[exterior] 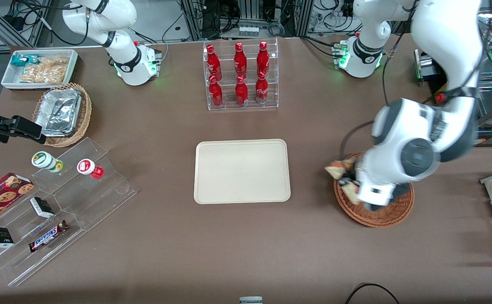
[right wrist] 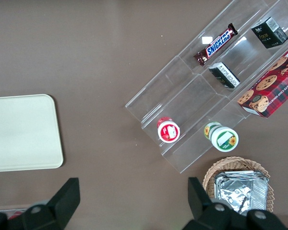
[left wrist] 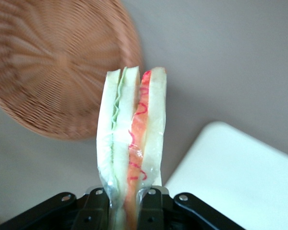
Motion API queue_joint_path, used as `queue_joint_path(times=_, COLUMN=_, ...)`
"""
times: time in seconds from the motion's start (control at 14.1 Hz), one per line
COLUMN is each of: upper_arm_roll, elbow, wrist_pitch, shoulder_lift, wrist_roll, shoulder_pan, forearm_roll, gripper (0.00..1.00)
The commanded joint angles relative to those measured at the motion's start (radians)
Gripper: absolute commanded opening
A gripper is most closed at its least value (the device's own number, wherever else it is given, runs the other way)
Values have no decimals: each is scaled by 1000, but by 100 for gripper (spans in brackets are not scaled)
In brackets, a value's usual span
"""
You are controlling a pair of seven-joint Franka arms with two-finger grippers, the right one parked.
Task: Place sandwich from basket to tray
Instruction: 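Lift the grasped sandwich up out of the basket with the left gripper, then carry the sandwich over the cream tray with the left gripper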
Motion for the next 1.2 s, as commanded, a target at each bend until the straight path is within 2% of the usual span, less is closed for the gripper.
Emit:
queue_joint_path(times=0.0, upper_arm_roll=8, elbow=113, wrist_pitch=2, shoulder_lift=108, wrist_roll=-19, shoulder_pan=-151, forearm_roll=8, gripper=23)
queue_joint_path(times=0.21, upper_arm_roll=13, elbow=234, wrist_pitch=10, shoulder_lift=236, wrist_roll=-19, shoulder_pan=-298, forearm_roll=57, gripper=24)
queue_joint_path(times=0.42, upper_arm_roll=13, elbow=253, wrist_pitch=100, shoulder_lift=320, wrist_roll=-11, shoulder_pan=-389, forearm_roll=85, gripper=24)
queue_joint_path(times=0.85, upper_arm_roll=13, elbow=251, wrist_pitch=191, shoulder_lift=420, wrist_roll=-5, shoulder_pan=-456, forearm_roll=165, gripper=24)
queue_joint_path(times=1.06, upper_arm_roll=13, elbow=244, wrist_pitch=226, shoulder_lift=438, wrist_roll=-7, shoulder_pan=-466, forearm_roll=169, gripper=28)
queue_joint_path(times=1.13, upper_arm_roll=13, elbow=244, wrist_pitch=226, shoulder_lift=442, wrist_roll=-7, shoulder_pan=-466, forearm_roll=169, gripper=35)
